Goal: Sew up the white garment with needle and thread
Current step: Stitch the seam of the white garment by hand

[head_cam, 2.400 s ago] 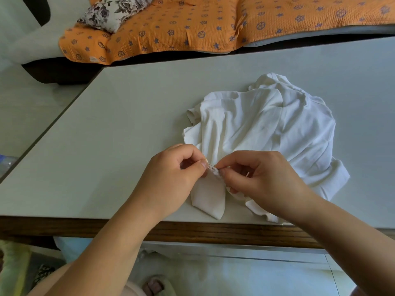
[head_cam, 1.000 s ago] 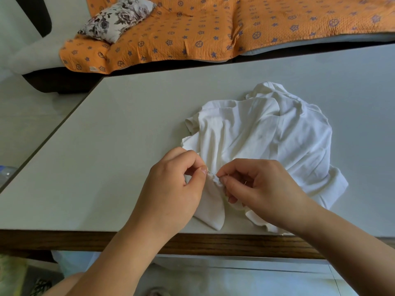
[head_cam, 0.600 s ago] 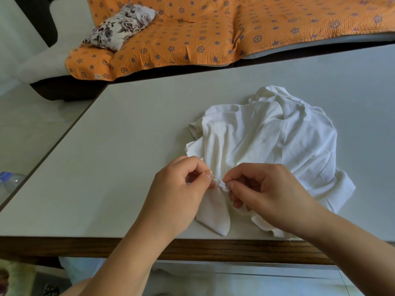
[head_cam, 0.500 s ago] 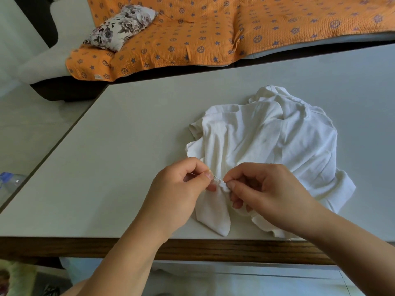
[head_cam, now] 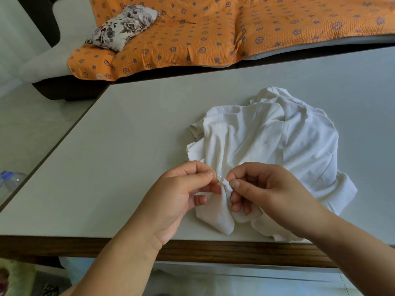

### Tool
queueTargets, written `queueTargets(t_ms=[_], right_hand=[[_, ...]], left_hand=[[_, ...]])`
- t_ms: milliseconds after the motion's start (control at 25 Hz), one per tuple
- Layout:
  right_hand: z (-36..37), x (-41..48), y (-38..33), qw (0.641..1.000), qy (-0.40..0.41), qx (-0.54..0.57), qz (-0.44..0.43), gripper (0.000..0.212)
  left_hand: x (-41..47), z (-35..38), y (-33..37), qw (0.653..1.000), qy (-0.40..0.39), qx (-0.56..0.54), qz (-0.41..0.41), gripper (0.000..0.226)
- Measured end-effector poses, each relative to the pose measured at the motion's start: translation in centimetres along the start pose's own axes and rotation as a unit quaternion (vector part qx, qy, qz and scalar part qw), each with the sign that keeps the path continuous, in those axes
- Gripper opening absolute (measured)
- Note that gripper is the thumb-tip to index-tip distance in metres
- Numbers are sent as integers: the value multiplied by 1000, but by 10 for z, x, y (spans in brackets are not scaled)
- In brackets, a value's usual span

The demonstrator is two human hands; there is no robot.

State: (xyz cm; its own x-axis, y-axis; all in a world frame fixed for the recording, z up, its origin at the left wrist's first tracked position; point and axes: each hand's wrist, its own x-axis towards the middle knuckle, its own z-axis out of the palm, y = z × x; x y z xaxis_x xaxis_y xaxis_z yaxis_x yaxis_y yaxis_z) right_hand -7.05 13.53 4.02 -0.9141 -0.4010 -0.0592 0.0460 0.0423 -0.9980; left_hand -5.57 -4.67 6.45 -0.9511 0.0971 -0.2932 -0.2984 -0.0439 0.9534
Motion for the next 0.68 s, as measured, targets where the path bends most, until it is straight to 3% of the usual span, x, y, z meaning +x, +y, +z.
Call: queueTargets(t_ms=[160, 320, 680], right_hand=[[0, 0, 0, 1000, -5, 17, 3, 14], [-1, 1, 1, 999, -10, 35, 8, 13], [0, 3, 2, 995, -20, 97, 21, 16]], left_hand=[[-1, 1, 0, 999, -7, -31, 5, 15], [-1, 2, -3, 1000, -1, -14, 28, 29], [-1, 2, -9, 995, 20, 63, 70, 28]])
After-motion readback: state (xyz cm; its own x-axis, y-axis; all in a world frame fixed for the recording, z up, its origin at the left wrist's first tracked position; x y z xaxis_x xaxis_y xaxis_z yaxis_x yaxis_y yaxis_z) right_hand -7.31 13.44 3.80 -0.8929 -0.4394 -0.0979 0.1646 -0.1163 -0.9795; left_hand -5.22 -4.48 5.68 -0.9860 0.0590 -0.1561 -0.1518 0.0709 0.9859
